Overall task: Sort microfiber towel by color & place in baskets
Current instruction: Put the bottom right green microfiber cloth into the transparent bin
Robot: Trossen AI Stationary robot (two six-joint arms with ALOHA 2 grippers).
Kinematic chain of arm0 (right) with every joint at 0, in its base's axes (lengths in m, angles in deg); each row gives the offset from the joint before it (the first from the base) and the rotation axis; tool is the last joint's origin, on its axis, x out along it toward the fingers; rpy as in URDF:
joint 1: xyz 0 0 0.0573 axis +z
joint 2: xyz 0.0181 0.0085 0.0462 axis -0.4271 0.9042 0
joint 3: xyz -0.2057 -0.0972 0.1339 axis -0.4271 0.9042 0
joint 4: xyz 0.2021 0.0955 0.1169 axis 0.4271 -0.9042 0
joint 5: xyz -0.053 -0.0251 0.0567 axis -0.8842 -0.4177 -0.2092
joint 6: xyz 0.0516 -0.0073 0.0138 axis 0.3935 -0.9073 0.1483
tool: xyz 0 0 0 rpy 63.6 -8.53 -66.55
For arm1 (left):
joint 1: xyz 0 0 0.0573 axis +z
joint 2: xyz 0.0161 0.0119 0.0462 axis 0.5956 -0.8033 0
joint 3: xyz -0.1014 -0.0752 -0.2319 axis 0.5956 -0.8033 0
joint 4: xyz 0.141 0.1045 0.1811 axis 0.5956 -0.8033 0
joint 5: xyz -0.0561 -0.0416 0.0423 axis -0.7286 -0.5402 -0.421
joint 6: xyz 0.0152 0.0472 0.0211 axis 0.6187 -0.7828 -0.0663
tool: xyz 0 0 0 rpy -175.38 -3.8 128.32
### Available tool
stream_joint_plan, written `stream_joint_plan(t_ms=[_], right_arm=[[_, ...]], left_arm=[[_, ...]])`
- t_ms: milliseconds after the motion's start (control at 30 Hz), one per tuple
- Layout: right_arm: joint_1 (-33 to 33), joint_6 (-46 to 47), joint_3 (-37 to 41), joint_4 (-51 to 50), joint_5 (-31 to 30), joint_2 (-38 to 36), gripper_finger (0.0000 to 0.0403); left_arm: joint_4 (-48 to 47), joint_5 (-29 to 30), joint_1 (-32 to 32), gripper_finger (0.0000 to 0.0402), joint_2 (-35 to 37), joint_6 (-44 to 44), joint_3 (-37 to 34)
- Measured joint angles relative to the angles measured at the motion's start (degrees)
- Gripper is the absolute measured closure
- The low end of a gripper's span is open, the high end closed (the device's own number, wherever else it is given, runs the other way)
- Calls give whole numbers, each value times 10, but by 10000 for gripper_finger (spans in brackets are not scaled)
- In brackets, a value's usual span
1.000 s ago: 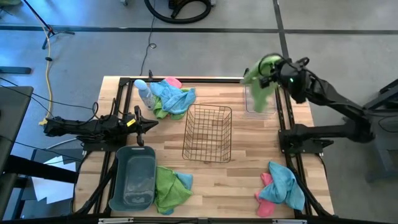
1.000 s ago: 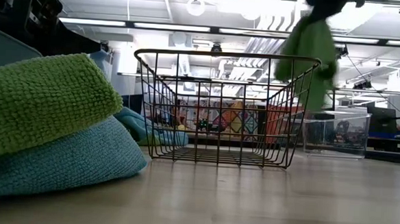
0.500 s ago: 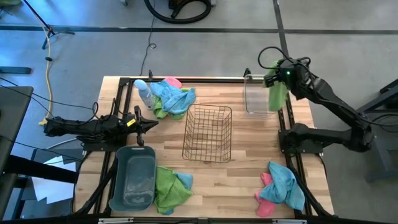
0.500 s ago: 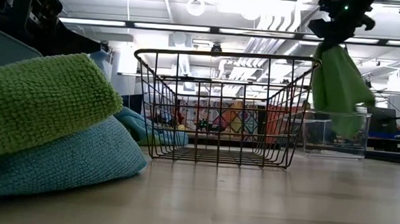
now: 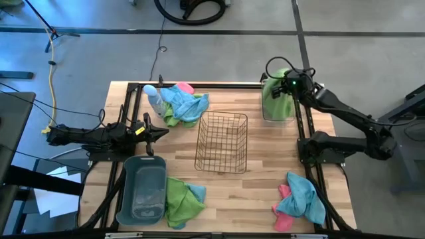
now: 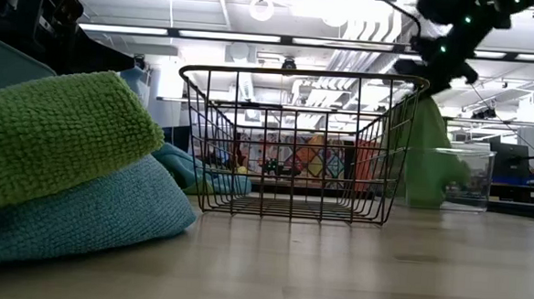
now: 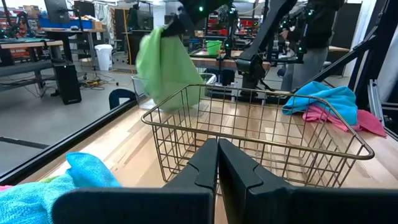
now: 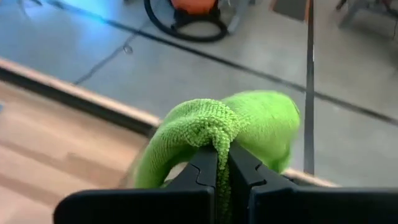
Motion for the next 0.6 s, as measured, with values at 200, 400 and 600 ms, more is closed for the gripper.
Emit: stream_joint_plan(t_ms=[200, 400, 600], right_arm=[[-18, 22, 40, -31, 91, -40, 403], [-29, 0, 41, -90, 215, 5, 403], [-36, -7, 41, -94, 268, 87, 403]], left_arm=[[0, 0, 0, 401, 0, 0, 0], [0, 0, 0, 401, 0, 0, 0], [0, 0, 0, 401, 0, 0, 0]])
